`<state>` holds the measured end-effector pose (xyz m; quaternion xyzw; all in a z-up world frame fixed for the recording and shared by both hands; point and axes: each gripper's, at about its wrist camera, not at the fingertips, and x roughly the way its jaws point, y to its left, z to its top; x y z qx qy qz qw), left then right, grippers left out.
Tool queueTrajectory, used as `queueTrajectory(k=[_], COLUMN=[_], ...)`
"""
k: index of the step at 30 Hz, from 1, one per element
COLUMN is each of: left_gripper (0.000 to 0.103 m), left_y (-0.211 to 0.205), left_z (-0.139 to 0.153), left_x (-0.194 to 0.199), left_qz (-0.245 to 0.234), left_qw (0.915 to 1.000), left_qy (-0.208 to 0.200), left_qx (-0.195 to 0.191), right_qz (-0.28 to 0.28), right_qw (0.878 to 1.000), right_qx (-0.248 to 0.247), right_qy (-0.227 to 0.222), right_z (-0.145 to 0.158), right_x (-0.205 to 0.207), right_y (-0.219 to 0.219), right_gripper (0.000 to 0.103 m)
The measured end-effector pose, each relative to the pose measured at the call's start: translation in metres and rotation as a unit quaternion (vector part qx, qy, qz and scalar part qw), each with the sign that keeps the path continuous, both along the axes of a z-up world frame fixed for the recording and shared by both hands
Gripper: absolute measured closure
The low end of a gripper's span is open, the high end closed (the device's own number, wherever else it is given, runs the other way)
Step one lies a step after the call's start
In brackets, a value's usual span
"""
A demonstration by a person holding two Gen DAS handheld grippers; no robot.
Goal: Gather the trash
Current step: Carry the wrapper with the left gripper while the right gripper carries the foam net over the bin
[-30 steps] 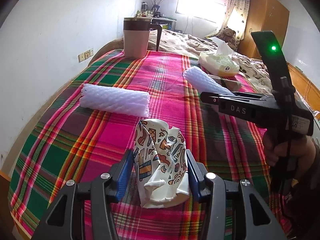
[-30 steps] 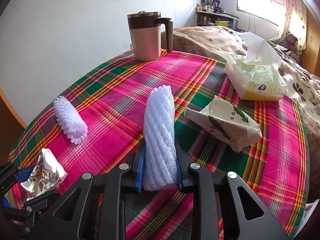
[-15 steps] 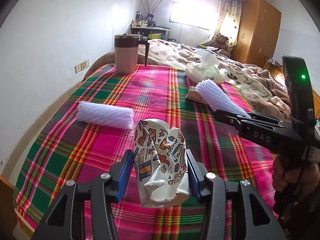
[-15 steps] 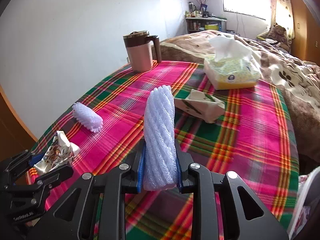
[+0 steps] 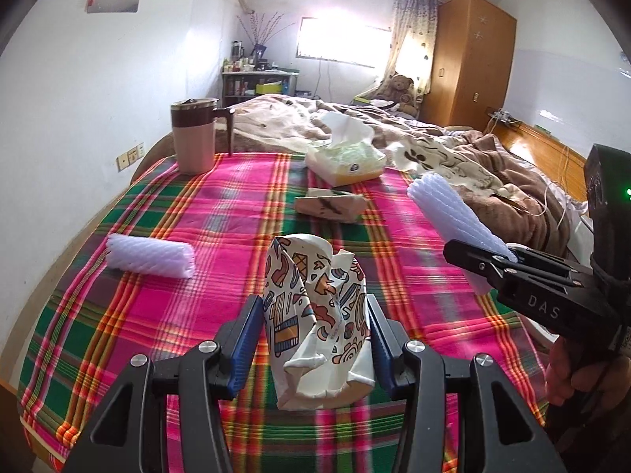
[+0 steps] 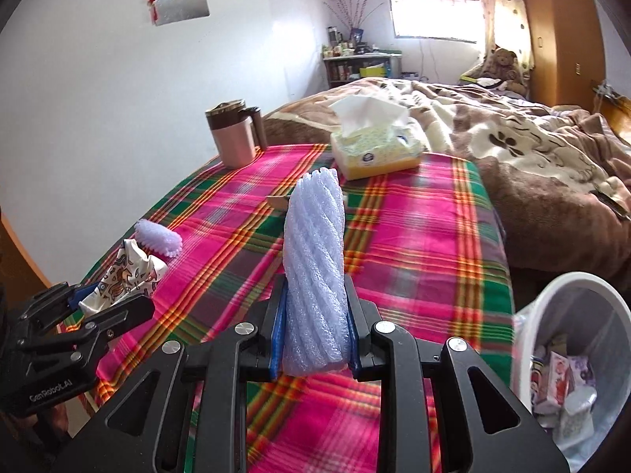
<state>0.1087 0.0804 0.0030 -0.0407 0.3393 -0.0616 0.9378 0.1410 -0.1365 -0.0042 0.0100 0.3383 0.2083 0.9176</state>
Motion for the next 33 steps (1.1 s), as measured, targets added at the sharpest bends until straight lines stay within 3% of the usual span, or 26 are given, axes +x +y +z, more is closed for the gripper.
queueTrajectory(k=[18,33], left_gripper=[0.052,0.052], left_y=[-0.091,-0.176], left_z=[0.024,0.033], left_x=[0.004,0.012], left_qz=[-0.085,-0.161], left_qw=[0.9960,0.9861], left_qy=[-0.028,-0.041], left_qx=[0.007,0.008], right_qz=[-0.108,-0.204], right_qw=[0.993,0.978], right_qx=[0.011,-0.002], right_qy=[-0.037,-0.044], right_z=[0.015,0.021], right_x=[-0.031,-0.043], right_y=[-0.089,-0.154], right_gripper=[0.078,0.077])
